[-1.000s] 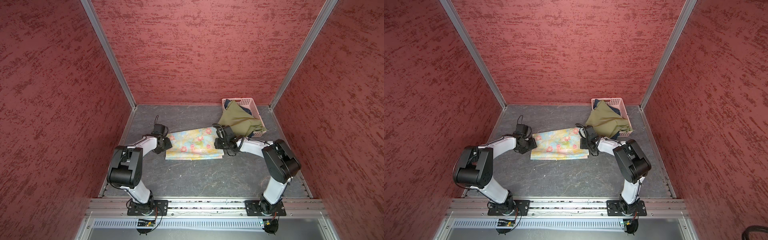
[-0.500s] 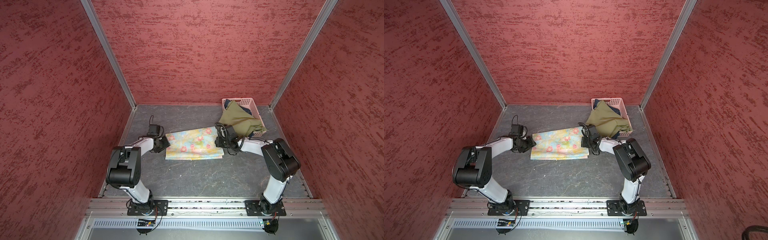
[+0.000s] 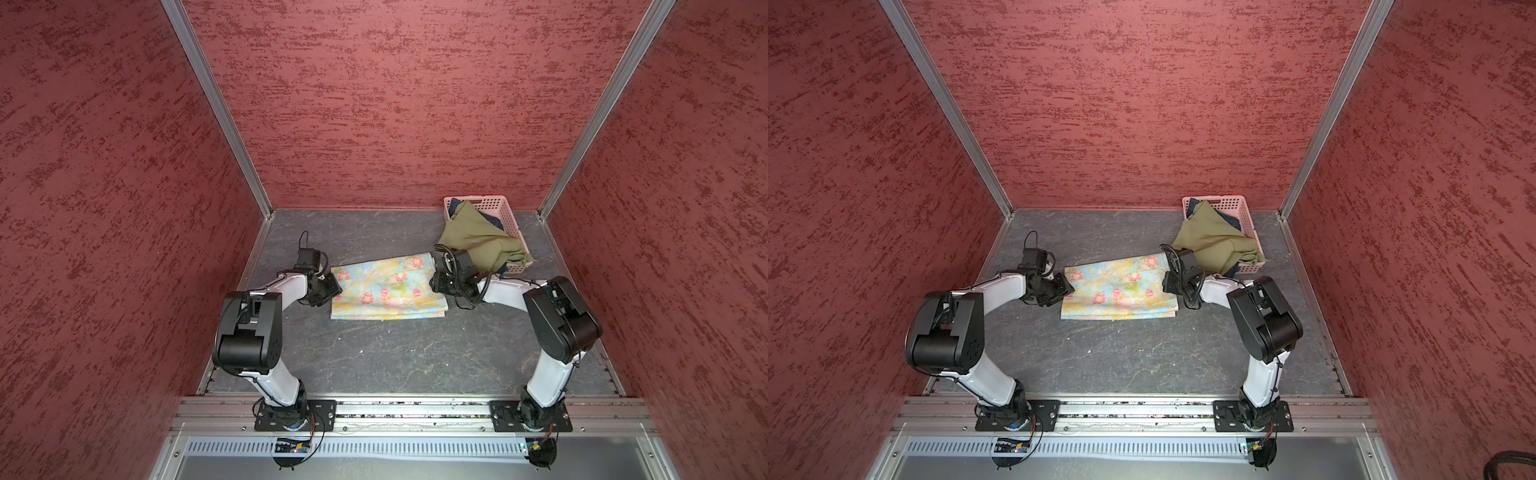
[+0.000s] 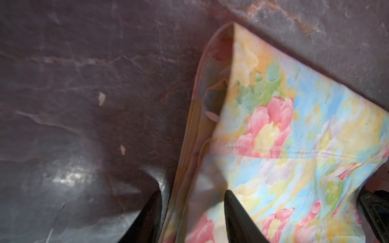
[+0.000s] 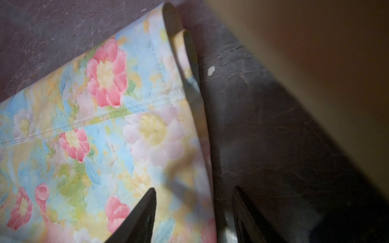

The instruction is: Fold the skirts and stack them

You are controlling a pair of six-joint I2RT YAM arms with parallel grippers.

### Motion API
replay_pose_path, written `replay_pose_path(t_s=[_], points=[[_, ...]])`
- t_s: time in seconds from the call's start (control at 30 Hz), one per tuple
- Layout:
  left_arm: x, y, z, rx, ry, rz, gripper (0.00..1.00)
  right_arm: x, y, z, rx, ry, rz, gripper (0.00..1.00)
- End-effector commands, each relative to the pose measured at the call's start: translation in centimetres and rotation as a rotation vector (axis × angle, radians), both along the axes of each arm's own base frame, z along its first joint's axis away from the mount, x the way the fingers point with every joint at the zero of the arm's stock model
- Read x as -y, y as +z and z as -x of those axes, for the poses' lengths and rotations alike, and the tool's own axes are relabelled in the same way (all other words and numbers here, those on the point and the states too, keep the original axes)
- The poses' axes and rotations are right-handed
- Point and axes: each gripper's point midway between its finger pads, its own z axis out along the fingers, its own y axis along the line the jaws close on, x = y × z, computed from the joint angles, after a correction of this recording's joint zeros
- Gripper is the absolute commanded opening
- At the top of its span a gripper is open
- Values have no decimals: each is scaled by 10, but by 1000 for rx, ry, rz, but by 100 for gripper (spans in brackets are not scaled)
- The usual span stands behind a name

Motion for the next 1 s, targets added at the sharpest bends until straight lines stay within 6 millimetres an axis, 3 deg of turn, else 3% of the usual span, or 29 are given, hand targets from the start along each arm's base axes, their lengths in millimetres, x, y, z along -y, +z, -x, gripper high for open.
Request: replay_pose_path(t_s=[0.0, 0.23, 0.47, 0.57, 0.97], points=[[0, -28, 38, -190, -34, -37, 47, 8, -27, 27, -139, -15, 19, 59], [7, -28, 36, -240, -83, -94, 44, 8, -24, 29, -138, -21, 3, 59], [14, -28, 32, -247, -109, -95, 5, 6, -29, 30, -140, -19, -21, 59], [14, -23, 27, -224, -103, -100, 0, 7, -31, 32, -143, -15, -14, 59], [3, 55, -5, -12, -112, -186, 0, 5, -17, 31, -116, -37, -61, 59]])
